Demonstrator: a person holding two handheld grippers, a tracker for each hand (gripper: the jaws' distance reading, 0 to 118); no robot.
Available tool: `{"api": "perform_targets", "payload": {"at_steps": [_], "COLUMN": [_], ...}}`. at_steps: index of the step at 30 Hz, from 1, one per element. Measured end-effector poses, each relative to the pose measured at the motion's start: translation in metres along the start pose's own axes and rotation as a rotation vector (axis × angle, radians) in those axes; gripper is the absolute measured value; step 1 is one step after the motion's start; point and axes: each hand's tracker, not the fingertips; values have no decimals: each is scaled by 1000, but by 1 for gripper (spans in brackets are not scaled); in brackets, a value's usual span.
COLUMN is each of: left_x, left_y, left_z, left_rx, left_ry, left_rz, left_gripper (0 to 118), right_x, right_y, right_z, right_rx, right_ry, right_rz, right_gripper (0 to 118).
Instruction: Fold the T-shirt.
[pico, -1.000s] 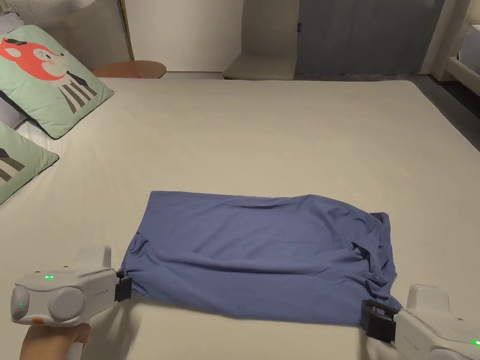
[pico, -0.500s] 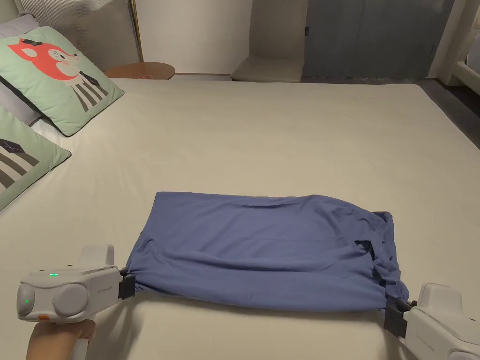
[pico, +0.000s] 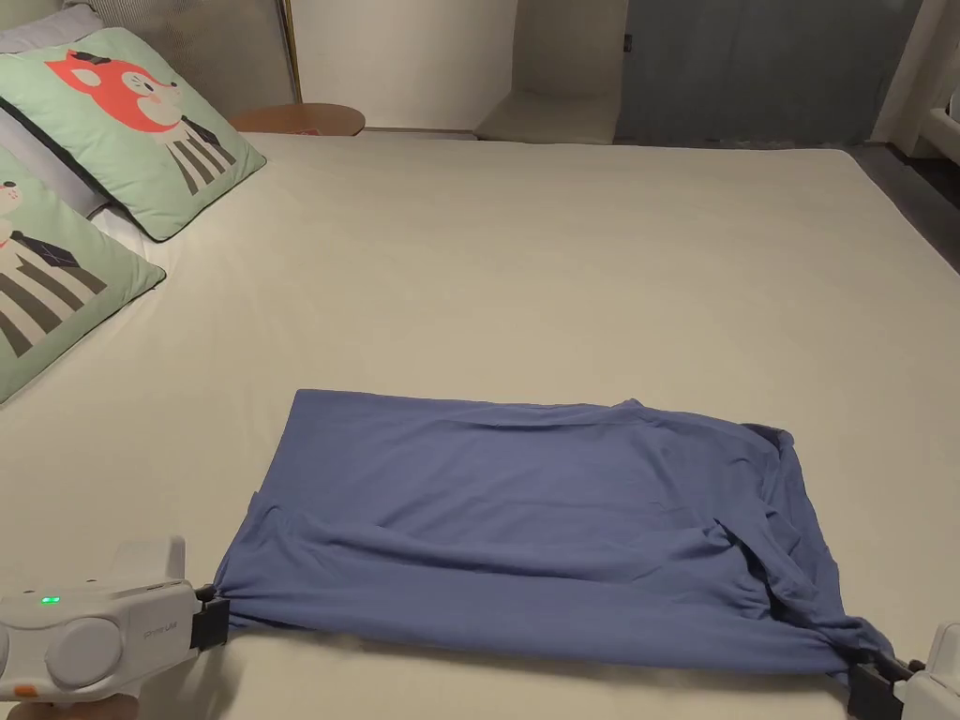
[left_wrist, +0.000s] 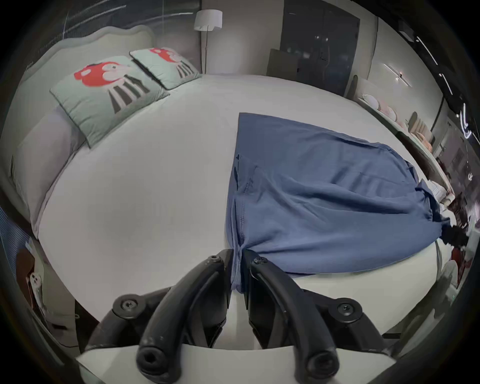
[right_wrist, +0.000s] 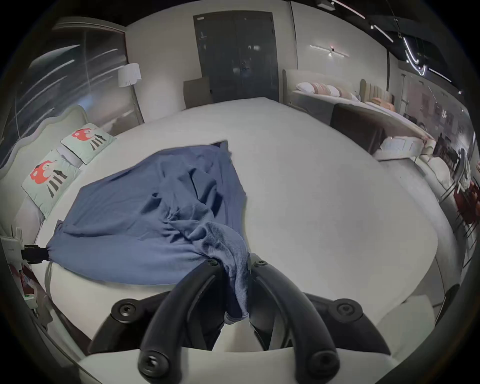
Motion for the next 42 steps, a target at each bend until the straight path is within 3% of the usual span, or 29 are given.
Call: {"api": "perform_targets", "payload": {"at_steps": [9,11,12,13,14,15,16,22,25,29,33,36,38,39,40,42], "left_x": [4,7,10,12,15,20,26,75,102,126,147,156,162,164,165,164], "left_y": [-5,0,5,9,14,20,27,71,81,88,85,80,77,78,78,78], "left_z": [-12,-8,-5,-2,3,11,19,79,109,132,135,134,134,131,130,125], "left_rx": [-39,-59,-75,-71,-38,16,74,400,564,741,872,926,943,942,935,913], "left_ry": [32,46,57,54,31,1,-17,-61,-72,-96,-23,-2,3,7,3,-29], "left_rz": [8,23,41,45,58,62,71,44,2,-34,-128,-164,-195,-206,-212,-224], "left_gripper": [5,23,42,73,92,104,108,108,108,107,105,92,45,11,0,0], "right_x": [-2,-9,-15,-20,-24,-31,-39,-86,-107,-124,-134,-138,-141,-142,-144,-146], "right_y": [-8,2,8,16,25,34,44,95,109,116,118,116,116,116,116,118], "right_z": [-8,3,10,17,23,29,37,75,93,104,107,105,109,109,107,107], "right_rx": [-49,-61,-52,0,51,98,147,435,574,706,758,777,780,780,784,793], "right_ry": [-25,-30,-34,-36,-23,-6,16,95,76,45,25,27,38,39,38,47], "right_rz": [-34,-50,-42,-17,-4,3,11,114,180,210,229,230,229,229,230,234], "right_gripper": [14,28,43,66,85,102,111,111,111,111,107,69,28,11,0,0]}}
